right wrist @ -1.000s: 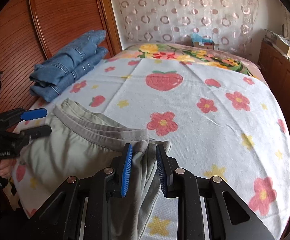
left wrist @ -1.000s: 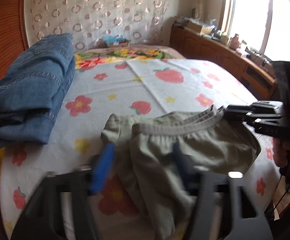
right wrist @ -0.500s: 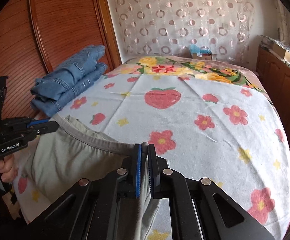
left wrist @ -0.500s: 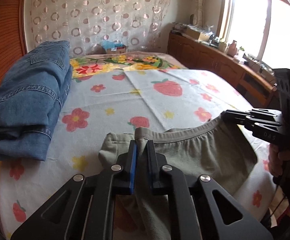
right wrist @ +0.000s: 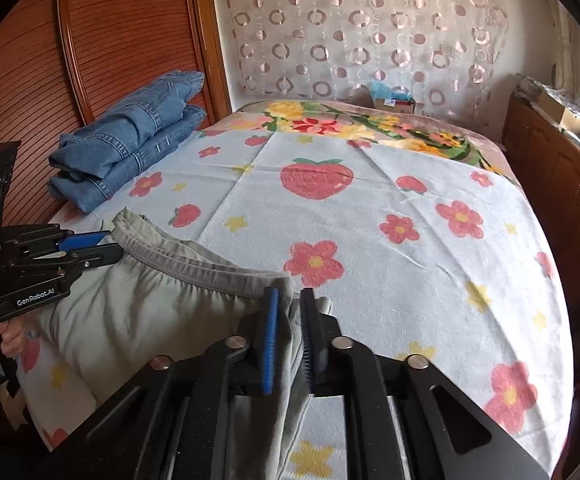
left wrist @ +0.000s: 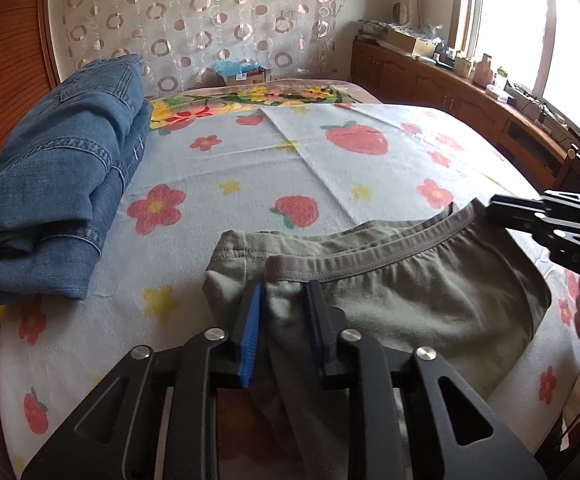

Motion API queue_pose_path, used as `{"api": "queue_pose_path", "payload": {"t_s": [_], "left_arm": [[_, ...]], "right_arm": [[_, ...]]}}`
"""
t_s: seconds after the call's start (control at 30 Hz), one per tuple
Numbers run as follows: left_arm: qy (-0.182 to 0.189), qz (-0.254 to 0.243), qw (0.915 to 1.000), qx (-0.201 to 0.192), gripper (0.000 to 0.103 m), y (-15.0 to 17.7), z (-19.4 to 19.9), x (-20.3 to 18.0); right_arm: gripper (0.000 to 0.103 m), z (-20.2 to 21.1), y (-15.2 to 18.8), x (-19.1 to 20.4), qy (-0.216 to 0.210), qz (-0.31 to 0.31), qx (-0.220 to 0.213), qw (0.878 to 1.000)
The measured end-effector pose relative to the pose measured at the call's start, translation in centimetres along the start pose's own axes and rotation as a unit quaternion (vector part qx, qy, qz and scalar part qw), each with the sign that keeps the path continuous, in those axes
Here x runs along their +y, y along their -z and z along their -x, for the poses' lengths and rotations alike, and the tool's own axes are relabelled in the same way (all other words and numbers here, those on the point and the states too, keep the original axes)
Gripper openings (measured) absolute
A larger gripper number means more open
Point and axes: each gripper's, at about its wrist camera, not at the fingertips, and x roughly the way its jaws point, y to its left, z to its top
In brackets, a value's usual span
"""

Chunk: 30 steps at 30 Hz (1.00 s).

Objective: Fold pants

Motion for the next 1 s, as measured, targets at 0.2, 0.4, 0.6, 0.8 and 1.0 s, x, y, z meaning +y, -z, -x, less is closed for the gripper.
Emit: {"api": "queue_pose_path", "payload": {"t_s": [0.2,0.4,0.6,0.8,1.0], "left_arm": [[-0.006,0.000,1.0000,0.004,0.045,0.1,-0.3,0.3],[-0.014,0.007,0.9998,0.012,0.072,0.1,-0.5,0.7],[-0.002,0.030,0.9993,0.024,0.082,0.6,-1.0,1.6],[0.000,0.026,0.9994,0.021,0.082,0.7,-1.0,1.6],[-0.001,0.025,0.9995,0.021,0.082,0.7,-1.0,1.5]], "right_arm": [[0.036,0.9,0.9,0.2,0.002,0.003,0.001,1.000],[0.044,1.6,1.3,0.0,-0.003,0.006,0.001,1.000],[0.048,1.5,1.4,-0.3,-0.003,0.004,0.006,1.000],[0.049,1.2,1.3,-0.4,0.002,0.003,0.016,1.000],[0.050,0.1,0.8,-0.7,0.004,-0.002,0.032,0.999]]}}
